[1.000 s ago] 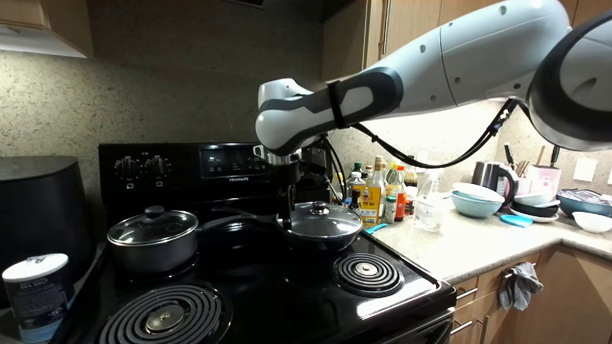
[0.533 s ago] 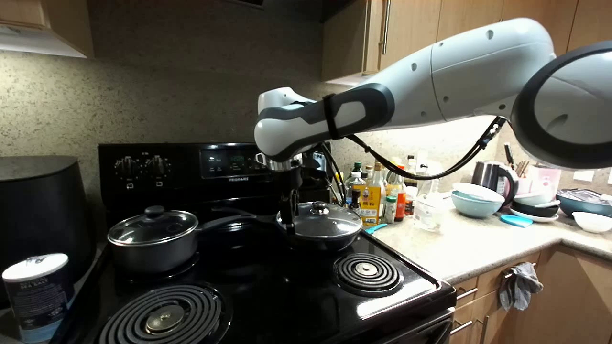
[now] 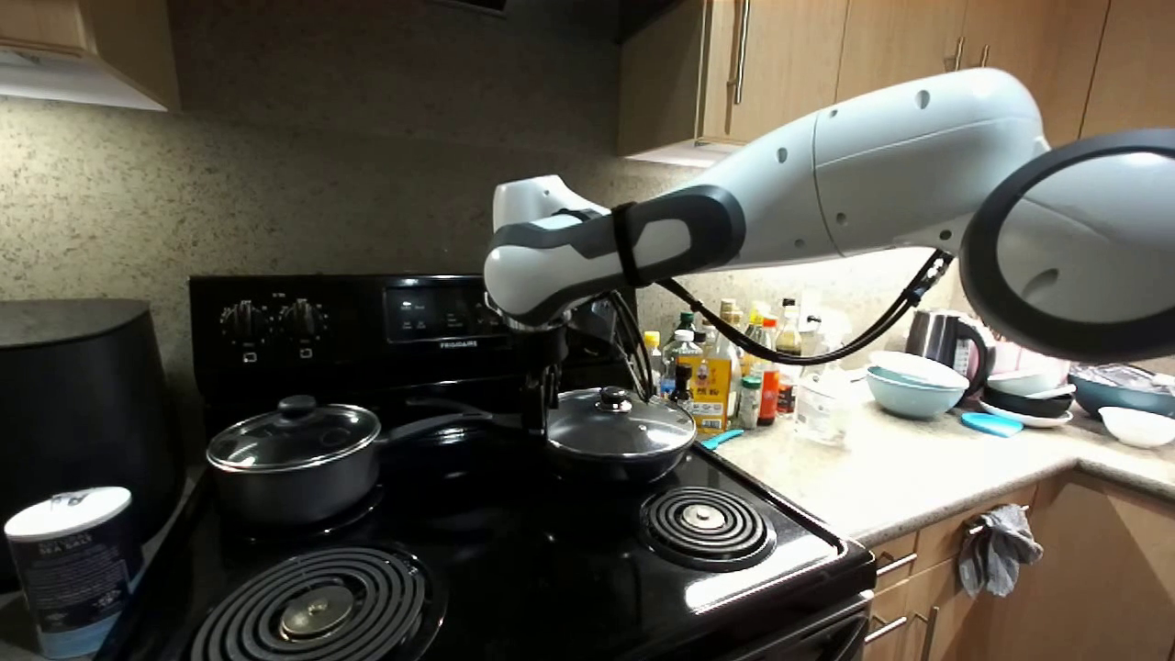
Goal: Move the pan forward
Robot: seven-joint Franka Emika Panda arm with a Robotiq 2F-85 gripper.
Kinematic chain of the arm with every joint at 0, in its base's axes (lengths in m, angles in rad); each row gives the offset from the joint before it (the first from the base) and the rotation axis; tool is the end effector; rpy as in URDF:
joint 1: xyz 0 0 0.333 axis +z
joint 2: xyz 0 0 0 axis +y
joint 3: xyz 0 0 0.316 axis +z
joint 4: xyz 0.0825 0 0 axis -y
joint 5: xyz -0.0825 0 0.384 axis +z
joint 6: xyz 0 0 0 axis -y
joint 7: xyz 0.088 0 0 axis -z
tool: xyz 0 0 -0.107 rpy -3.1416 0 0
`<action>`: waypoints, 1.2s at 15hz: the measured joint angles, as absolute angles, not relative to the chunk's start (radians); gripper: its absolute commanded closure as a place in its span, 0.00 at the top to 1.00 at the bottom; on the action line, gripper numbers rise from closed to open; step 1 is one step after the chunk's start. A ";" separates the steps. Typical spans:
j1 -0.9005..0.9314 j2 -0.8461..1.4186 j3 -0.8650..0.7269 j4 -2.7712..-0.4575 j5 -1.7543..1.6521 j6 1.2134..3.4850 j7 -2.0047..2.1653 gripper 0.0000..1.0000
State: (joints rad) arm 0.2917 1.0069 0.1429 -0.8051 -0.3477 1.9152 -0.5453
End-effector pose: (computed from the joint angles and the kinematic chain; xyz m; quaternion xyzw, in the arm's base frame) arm 0.7580 0.2672 0.3281 0.8696 0.4790 0.0464 0.1107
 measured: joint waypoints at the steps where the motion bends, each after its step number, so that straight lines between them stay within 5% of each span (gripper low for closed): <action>1: 0.295 1.019 0.133 -0.788 -0.348 1.918 -0.530 1.00; 18: 0.310 1.093 0.106 -0.665 -0.349 1.958 -0.483 1.00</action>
